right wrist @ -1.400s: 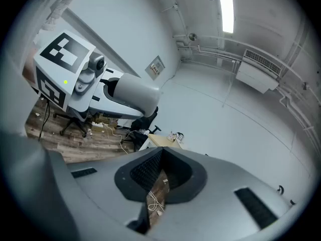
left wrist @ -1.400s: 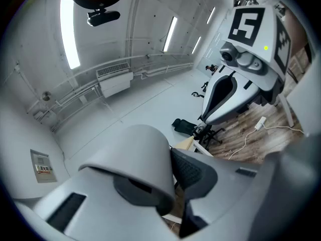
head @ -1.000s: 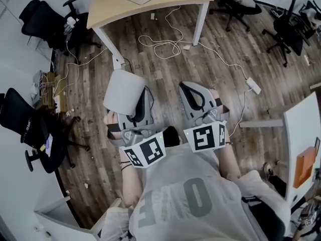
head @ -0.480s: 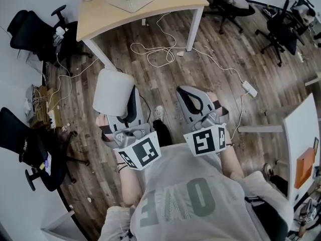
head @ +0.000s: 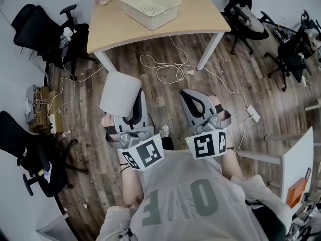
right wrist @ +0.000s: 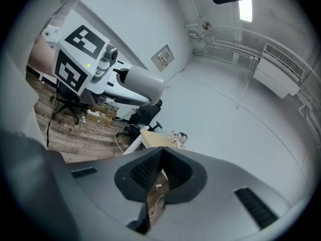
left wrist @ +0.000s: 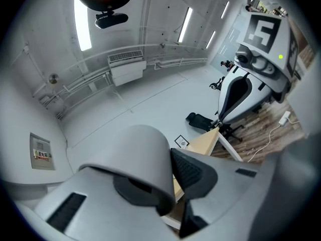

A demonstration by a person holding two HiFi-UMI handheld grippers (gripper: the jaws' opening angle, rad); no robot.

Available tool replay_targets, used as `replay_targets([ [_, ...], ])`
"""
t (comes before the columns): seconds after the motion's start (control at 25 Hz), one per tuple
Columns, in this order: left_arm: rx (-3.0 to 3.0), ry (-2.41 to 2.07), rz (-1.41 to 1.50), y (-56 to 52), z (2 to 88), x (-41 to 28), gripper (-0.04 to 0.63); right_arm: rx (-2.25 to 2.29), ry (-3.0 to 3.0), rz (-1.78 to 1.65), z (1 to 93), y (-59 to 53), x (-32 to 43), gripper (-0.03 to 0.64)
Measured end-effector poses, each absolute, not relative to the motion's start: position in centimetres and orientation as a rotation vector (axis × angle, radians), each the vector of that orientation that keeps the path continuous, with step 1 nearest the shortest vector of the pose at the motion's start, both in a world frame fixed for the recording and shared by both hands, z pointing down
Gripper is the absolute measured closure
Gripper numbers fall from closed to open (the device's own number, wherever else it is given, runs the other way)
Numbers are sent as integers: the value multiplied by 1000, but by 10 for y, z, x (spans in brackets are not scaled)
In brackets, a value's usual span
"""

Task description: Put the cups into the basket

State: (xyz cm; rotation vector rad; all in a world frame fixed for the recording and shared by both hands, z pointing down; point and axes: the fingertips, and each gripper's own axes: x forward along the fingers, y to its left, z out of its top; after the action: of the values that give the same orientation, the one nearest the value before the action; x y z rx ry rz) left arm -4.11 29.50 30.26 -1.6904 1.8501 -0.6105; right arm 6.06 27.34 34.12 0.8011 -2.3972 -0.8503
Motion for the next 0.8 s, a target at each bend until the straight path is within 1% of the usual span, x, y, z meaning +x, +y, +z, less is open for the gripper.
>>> replay_targets([
  [0.2,-1676,1836,-595,236,289,-80,505,826,-2397,-874,330,217,22,618],
  [0.52,-1693,1766,-556,160,279,-108,505,892,-2425,-870,317,147,-15,618],
  [0.8,-1741,1751,-543,120,289,-105,505,944,-2400,-861,314,107,-6,618],
])
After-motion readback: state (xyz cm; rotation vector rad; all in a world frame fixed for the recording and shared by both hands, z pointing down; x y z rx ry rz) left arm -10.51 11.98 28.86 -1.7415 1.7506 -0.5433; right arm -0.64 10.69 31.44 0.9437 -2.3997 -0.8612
